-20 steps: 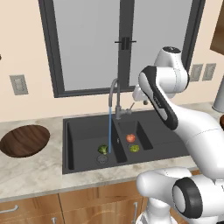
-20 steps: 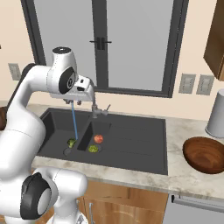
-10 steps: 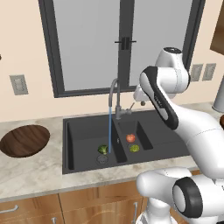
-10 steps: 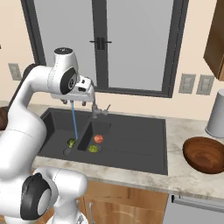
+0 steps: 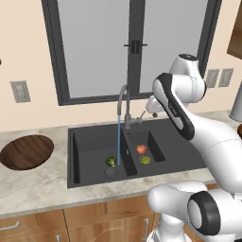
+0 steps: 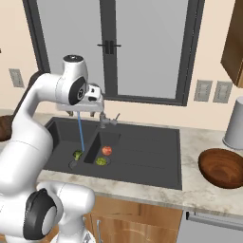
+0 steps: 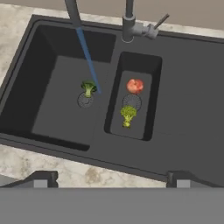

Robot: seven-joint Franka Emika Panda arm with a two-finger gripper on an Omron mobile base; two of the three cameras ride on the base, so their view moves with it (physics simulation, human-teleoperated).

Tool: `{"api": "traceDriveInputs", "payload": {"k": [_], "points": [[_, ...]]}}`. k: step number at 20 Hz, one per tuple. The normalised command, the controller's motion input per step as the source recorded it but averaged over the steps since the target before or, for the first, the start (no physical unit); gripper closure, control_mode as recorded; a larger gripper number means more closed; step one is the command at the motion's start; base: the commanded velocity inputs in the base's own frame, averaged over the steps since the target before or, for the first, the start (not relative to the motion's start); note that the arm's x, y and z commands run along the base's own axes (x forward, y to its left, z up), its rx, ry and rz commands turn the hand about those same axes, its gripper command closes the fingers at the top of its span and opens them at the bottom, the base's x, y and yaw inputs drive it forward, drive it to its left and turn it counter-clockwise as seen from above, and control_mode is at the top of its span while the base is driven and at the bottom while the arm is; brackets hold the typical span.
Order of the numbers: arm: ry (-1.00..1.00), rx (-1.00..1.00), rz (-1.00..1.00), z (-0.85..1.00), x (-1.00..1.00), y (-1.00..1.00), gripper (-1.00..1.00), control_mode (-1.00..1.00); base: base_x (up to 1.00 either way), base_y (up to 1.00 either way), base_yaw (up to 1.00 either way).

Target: Pick the broccolis from the sink and place them in one bowl. Place the peach in the other bowl. Then turn off the sink faucet.

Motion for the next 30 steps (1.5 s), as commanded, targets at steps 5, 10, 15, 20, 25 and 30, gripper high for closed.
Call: {"api": "traceDriveInputs", "payload": {"k": [5,10,15,20,25,30], "points": [[0.0,0.0,0.17,-0.18,0.0,0.0,-1.0,-1.0,0.0,0.0,0.0],[0.0,-0.05,0.22,-0.1,0.0,0.0,-1.0,-1.0,0.0,0.0,0.0],[0.0,-0.11,0.22,-0.1,0.0,-0.01,-1.0,-1.0,0.0,0.0,0.0],[0.0,-0.08,0.23,-0.12,0.0,-0.08,-1.0,-1.0,0.0,0.0,0.0],[0.0,-0.04,0.24,-0.22,0.0,-0.1,-1.0,-1.0,0.0,0.0,0.0],[-0.01,-0.02,0.23,-0.28,0.0,-0.06,-1.0,-1.0,0.0,0.0,0.0]]}}
